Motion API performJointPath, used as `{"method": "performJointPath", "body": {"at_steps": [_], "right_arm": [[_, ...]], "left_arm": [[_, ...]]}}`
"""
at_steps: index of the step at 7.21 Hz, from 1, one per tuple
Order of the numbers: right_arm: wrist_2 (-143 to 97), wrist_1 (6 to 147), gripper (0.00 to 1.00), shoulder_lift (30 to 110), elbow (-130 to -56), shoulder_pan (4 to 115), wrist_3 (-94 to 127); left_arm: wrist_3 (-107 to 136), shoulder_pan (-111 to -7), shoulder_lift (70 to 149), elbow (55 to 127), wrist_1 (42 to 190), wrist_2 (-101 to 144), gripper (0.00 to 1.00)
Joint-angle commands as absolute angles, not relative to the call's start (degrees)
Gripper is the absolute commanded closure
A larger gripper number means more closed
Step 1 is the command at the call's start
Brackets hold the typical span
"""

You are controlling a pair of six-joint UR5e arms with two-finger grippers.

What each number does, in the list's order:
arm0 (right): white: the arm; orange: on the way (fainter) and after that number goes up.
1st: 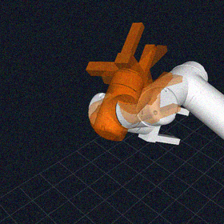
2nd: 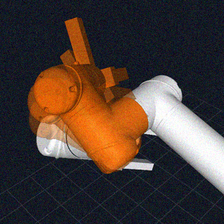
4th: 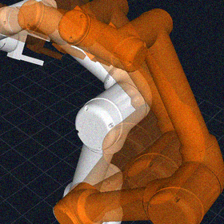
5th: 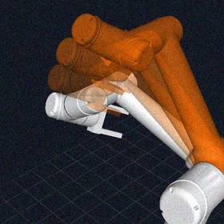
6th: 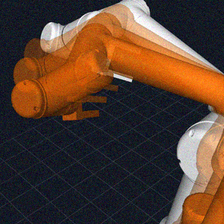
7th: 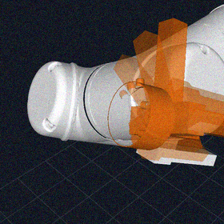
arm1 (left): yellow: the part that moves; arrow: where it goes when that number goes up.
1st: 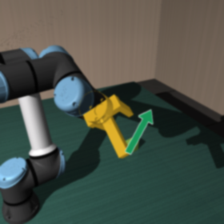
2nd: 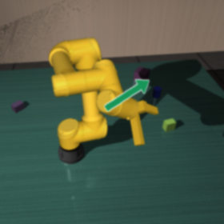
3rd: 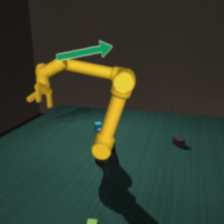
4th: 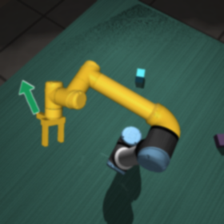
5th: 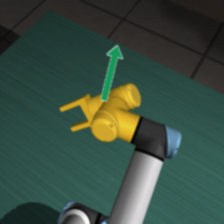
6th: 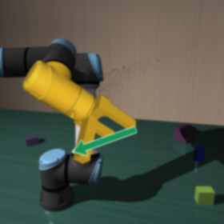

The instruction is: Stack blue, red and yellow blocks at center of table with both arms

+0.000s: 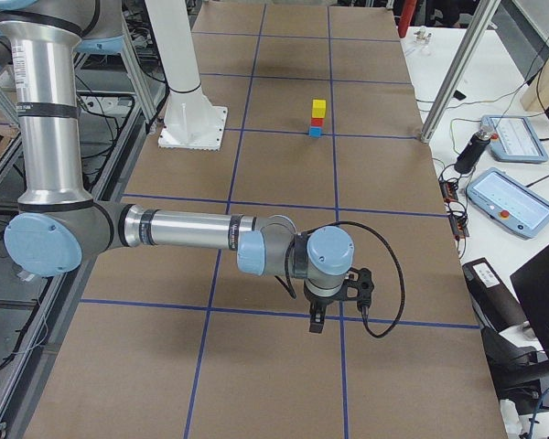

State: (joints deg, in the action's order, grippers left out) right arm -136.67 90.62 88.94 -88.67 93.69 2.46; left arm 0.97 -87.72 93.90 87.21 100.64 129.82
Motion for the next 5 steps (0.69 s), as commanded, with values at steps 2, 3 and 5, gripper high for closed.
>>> {"method": "performJointPath", "body": {"at_steps": [2,3,5], "right_arm": [[-136.7,90.6,0.01,88.9,-88.7,93.7,2.5],[-136.8,90.4,0.01,89.4,-88.8,93.7,2.5],[-136.8,90.4,0.01,89.6,-88.8,93.7,2.4]], "left_arm": [[1.0,-87.7,93.9,87.2,100.6,129.8,0.0],[1.0,-87.7,93.9,87.1,100.6,129.8,0.0],[1.0,-87.6,94.0,87.2,100.6,129.8,0.0]]}}
